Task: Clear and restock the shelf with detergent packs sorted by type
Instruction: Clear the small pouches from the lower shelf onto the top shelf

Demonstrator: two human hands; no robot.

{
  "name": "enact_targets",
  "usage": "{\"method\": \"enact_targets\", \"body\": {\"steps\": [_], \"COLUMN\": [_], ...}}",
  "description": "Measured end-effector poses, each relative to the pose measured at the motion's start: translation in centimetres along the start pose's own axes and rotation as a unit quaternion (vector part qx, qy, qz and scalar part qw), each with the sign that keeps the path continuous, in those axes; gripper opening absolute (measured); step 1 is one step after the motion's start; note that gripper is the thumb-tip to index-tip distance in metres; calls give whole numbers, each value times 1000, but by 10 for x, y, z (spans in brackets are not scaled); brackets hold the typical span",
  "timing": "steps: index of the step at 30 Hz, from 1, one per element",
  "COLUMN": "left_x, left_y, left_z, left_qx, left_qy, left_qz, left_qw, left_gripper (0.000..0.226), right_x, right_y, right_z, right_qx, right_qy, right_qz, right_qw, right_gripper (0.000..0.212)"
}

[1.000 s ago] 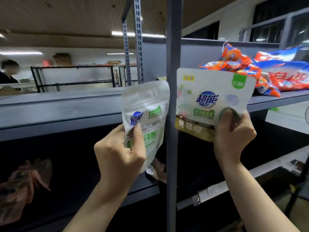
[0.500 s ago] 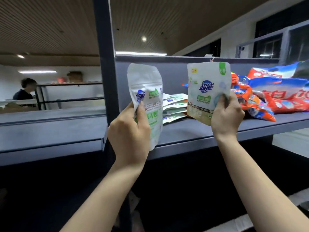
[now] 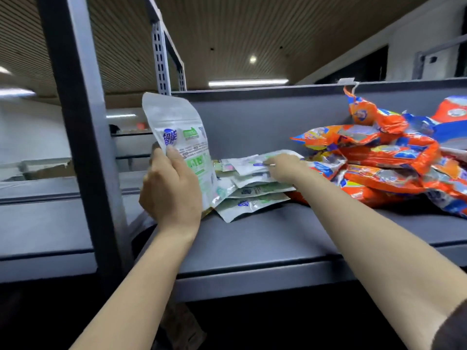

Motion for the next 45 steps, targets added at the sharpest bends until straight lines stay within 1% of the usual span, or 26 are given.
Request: {"method": "enact_targets", "body": {"steps": [1,3,5,7,8,9,10,11,12,13,14,15,16,17,18,19,21,27,33,41,45], "left_x": [-4,-12,-18,-24,-28,-30,-30,-28,-21,-13,-6,-4,-4,-6,-8,-9,-9,-4,-7,-9,-5], "left_y": [-10,-35,-67,-105,-123,-142,-165,-185,-202,-211,-214,-212,-208,-204,-200,-196,-188,-158,-120,-46,-5], "left_z": [1,2,4,6,6,4,-3,-13,-27,-40,-48,-52,-51,-47,-44,-41,-37,-32,-33,-47,-53], "left_qx": [-8,-29,-44,-44,-39,-8,80,193,304,391,450,475,469,441,415,399,384,378,366,326,324], "left_qy": [-6,-38,-91,-143,-174,-204,-225,-243,-246,-227,-199,-171,-149,-133,-125,-127,-142,-141,-159,-176,-188], "left_qz": [8,17,-3,-22,-5,29,71,119,161,190,205,192,160,127,107,102,111,144,158,131,114], "left_qw": [1000,999,995,988,984,979,968,943,906,872,846,842,856,878,895,903,906,904,903,919,920], "left_gripper": [35,35,33,30,30,31,35,39,44,50,54,51,42,32,29,34,40,43,39,34,32], "right_x": [-3,-8,-13,-18,-21,-23,-26,-28,-28,-29,-30,-30,-31,-30,-31,-31,-30,-22,-17,-12,3], "right_y": [-4,-5,-3,-4,-4,-2,-1,0,2,4,6,8,9,11,11,12,13,25,46,66,74], "right_z": [0,0,-5,-11,-14,-16,-18,-21,-24,-27,-30,-31,-34,-36,-36,-36,-38,-52,-84,-144,-169], "right_qx": [21,0,1,12,15,13,9,5,2,1,0,1,4,6,5,5,4,-27,-56,-100,-91], "right_qy": [1,14,27,32,31,31,31,31,31,30,27,24,20,17,16,14,9,-5,-10,8,25], "right_qz": [20,55,73,87,93,96,99,104,108,113,117,119,120,121,123,125,127,143,116,120,130], "right_qw": [1000,998,997,996,995,995,995,994,994,993,993,993,993,992,992,992,992,989,992,988,987], "right_gripper": [45,44,45,50,52,53,54,54,55,55,56,56,56,56,56,57,59,59,53,45,46]}}
Point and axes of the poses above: each hand's wrist, its own z-axis towards the middle knuckle, its own y-axis out of the back of the hand, x = y × z, the point moved 4 cm from there along z, towards the middle knuckle, and after that the axes turned 15 degrees about -x, right-handed, at the moved point
